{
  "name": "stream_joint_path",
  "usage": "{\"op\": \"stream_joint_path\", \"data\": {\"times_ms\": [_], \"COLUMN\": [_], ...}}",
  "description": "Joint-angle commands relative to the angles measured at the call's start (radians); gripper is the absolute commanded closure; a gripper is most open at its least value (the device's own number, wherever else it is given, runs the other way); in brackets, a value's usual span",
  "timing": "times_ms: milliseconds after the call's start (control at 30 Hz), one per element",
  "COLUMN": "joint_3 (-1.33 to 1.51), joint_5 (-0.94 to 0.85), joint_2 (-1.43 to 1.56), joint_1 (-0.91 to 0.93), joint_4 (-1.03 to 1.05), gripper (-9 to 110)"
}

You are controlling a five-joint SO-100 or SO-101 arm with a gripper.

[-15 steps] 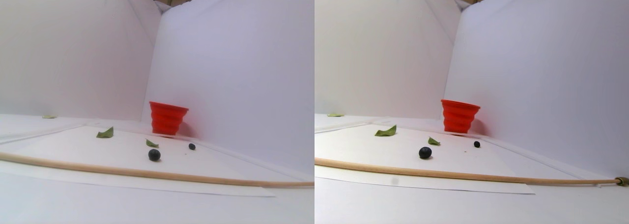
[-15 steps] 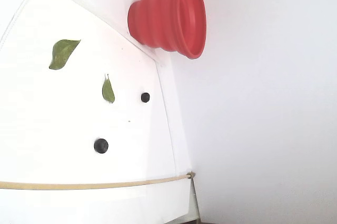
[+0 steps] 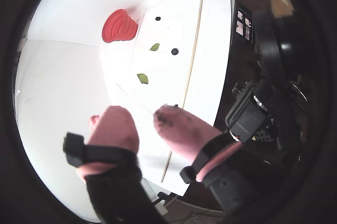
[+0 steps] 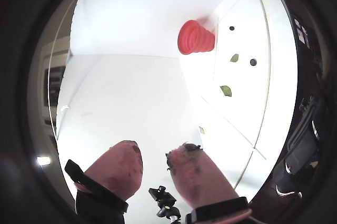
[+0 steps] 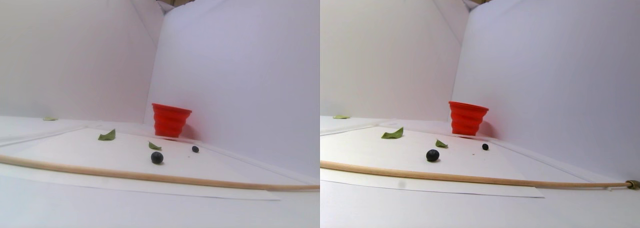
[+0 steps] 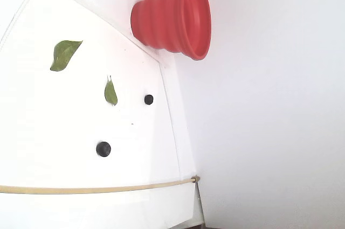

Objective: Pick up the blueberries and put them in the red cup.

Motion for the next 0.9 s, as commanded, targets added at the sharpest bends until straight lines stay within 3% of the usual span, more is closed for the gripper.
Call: {"op": "stream_joint_path", "data": {"times_ms": [0,867], "joint_3": [-0.003,-0.008], "joint_5": [-0.003,-0.009], "joint_2": [-0.005,-0.006], "joint_1": [0.002,-0.029], "joint_4": [0.002,-0.009], "gripper": [92,90]}}
